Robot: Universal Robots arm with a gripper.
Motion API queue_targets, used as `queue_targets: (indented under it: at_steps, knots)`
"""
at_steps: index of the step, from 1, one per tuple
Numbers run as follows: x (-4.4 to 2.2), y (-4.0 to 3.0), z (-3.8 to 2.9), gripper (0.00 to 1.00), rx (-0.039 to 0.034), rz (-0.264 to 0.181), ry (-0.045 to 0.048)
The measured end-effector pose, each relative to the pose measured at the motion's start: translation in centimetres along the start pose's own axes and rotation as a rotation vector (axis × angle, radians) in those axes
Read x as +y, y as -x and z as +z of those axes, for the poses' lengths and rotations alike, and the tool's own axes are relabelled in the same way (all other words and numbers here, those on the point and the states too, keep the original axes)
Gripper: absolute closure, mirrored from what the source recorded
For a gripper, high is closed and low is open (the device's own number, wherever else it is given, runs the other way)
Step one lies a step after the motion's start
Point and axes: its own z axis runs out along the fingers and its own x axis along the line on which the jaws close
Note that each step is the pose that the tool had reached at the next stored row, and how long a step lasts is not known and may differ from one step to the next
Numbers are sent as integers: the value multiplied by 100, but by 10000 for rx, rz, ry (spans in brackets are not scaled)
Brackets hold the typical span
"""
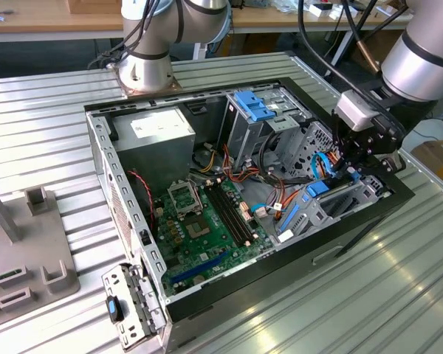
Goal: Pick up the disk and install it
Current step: 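Insert the first disk wire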
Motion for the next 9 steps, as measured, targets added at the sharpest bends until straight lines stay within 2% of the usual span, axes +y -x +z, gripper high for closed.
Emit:
queue_targets:
  at_steps: [1, 2, 4, 7, 9]
  knots:
    - [0, 0, -1, 84, 2, 0, 0]
    - [-3, 1, -1, 84, 18, 1, 95]
    - [-7, 0, 4, 84, 33, 13, 349]
    - [-7, 1, 4, 84, 35, 15, 378]
    - [-51, 12, 9, 84, 102, 10, 411]
